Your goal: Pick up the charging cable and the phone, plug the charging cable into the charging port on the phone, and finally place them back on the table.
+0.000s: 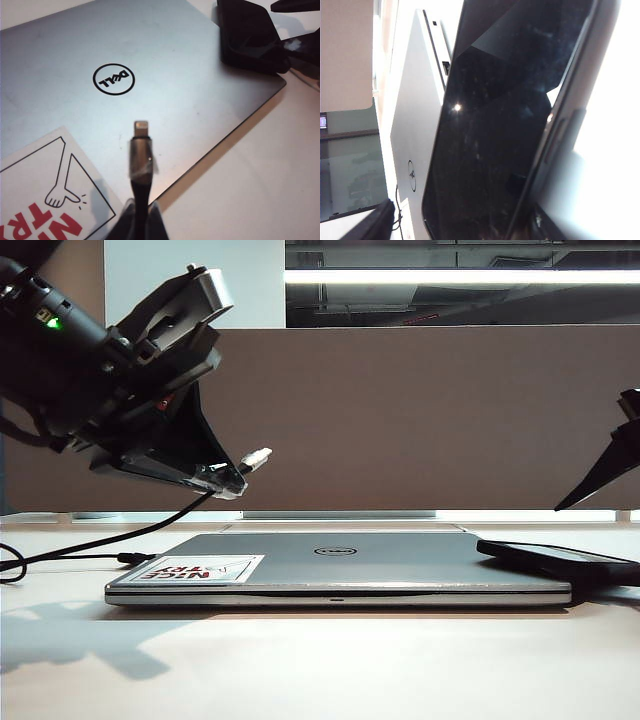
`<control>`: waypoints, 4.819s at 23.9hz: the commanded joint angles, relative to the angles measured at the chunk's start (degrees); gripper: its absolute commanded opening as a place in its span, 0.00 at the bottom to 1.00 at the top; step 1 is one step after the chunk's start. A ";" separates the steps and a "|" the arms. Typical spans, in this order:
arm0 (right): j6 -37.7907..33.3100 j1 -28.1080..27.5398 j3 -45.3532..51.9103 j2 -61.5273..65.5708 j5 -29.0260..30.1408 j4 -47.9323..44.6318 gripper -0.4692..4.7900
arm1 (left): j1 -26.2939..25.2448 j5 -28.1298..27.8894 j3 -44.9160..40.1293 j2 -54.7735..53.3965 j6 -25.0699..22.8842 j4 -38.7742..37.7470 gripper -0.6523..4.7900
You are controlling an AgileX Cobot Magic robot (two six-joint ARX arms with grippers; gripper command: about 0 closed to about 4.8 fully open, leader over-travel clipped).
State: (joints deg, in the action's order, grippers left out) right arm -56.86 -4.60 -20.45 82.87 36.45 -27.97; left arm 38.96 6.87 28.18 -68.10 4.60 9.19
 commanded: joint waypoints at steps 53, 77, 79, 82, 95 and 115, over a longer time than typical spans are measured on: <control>0.26 0.35 0.74 0.74 -8.04 3.72 0.11 | 0.00 0.07 0.17 0.13 -0.04 0.72 0.11; 4.98 0.20 0.68 -9.92 -5.88 6.38 0.08 | 0.00 0.07 0.17 0.13 -0.02 0.72 0.11; 6.54 0.22 0.63 -10.75 -5.64 6.80 0.08 | 0.00 0.07 0.17 0.13 -0.02 0.72 0.11; 7.72 0.22 -0.26 -12.52 -5.68 8.92 0.08 | 0.00 0.07 0.17 0.13 -0.02 0.70 0.11; 24.50 0.33 -16.63 -18.34 -6.43 39.85 0.08 | 0.00 0.07 0.17 0.13 0.00 0.72 0.11; 43.80 14.60 -35.39 -18.64 -32.24 84.48 0.08 | 0.00 0.07 0.17 0.13 0.00 0.72 0.11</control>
State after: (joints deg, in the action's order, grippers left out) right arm -13.23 8.47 -55.29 64.45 6.61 55.94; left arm 38.96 6.87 28.18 -68.10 4.60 9.19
